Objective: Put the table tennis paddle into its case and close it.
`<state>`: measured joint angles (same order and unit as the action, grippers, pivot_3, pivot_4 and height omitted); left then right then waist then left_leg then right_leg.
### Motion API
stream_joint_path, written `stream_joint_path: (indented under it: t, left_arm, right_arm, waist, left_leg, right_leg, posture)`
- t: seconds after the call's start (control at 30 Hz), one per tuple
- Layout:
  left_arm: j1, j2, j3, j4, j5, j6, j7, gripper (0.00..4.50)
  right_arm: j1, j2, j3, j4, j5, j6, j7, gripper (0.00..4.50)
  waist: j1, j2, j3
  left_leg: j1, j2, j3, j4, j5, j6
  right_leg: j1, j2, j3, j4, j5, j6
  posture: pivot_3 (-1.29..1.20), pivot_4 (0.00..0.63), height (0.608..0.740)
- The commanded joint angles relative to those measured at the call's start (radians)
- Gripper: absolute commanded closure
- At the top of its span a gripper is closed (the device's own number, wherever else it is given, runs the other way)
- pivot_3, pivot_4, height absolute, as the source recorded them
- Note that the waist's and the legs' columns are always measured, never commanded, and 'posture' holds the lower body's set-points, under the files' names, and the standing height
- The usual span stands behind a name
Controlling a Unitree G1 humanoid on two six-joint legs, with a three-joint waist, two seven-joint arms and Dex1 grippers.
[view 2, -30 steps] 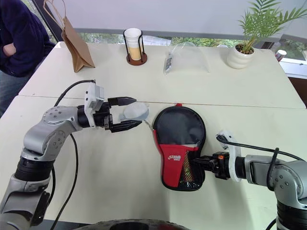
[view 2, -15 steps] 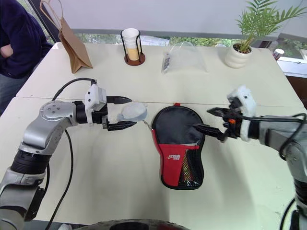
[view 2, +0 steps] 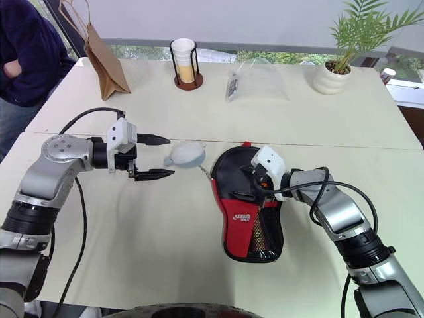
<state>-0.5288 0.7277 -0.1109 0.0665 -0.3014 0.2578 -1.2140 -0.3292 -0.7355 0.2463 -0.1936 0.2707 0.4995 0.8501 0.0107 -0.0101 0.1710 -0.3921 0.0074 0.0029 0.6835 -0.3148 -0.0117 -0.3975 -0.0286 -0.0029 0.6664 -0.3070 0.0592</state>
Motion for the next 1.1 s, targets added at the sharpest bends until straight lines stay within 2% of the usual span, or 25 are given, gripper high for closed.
stream_joint_path:
  t: [0.03,0.37,0.57,0.67,0.9,0.97,1.1]
  left_arm:
    - [-0.049,-0.023,-0.027,0.062,0.055,-0.078,0.001,0.00]
    - [-0.176,-0.200,-0.116,0.423,0.231,-0.354,0.084,0.00]
    - [-0.258,-0.276,-0.119,0.594,0.283,-0.463,0.110,0.00]
    - [-0.296,-0.299,-0.109,0.655,0.281,-0.492,0.099,0.84]
    - [-0.409,-0.345,-0.084,0.819,0.273,-0.520,0.073,4.22]
    - [-0.451,-0.361,-0.086,0.888,0.291,-0.543,0.084,4.50]
    - [-0.596,-0.440,-0.093,1.085,0.350,-0.579,0.202,4.50]
  right_arm:
    - [0.011,0.002,0.020,0.043,-0.053,0.017,-0.006,0.03]
    - [0.038,-0.008,-0.006,0.000,-0.042,0.095,-0.006,0.03]
    - [0.062,-0.016,-0.033,-0.047,-0.033,0.137,-0.015,0.03]
    - [0.078,-0.019,-0.042,-0.069,-0.033,0.157,-0.021,0.00]
    - [0.126,-0.028,-0.056,-0.123,-0.033,0.209,-0.041,0.00]
    - [0.138,-0.031,-0.061,-0.135,-0.031,0.229,-0.048,0.00]
    - [0.159,-0.037,-0.047,-0.142,-0.035,0.270,-0.055,0.00]
  waist:
    - [0.001,0.000,0.000]
    - [0.004,-0.001,-0.001]
    - [0.005,-0.002,-0.001]
    - [0.004,-0.002,-0.001]
    - [0.004,-0.002,-0.001]
    - [0.004,-0.002,-0.001]
    - [0.006,-0.003,-0.001]
  left_leg:
    - [0.000,0.000,0.000,0.000,0.000,0.000]
    - [0.001,-0.001,0.000,0.000,0.000,0.000]
    - [0.000,-0.001,0.000,0.000,0.000,0.000]
    - [0.000,-0.001,0.000,0.001,0.000,0.000]
    - [0.000,-0.002,0.000,0.001,0.000,0.000]
    - [0.000,-0.002,0.000,0.001,0.000,0.000]
    - [0.000,-0.003,-0.001,0.001,0.000,0.000]
  right_leg:
    - [0.000,0.000,0.000,0.000,0.000,0.000]
    - [0.001,0.000,0.000,0.000,0.000,0.000]
    - [0.001,-0.001,-0.001,0.000,0.000,0.000]
    - [0.001,-0.001,-0.001,0.000,0.000,0.000]
    - [0.001,-0.001,-0.001,0.000,0.000,0.000]
    - [0.001,-0.001,-0.001,0.000,0.000,0.000]
    - [0.001,-0.001,-0.002,0.000,0.000,0.000]
  posture:
    - [0.00,0.150,0.740]
    - [0.00,0.150,0.740]
    - [0.00,0.150,0.740]
    - [0.00,0.150,0.740]
    - [0.00,0.150,0.740]
    - [0.00,0.150,0.740]
    - [0.00,0.150,0.740]
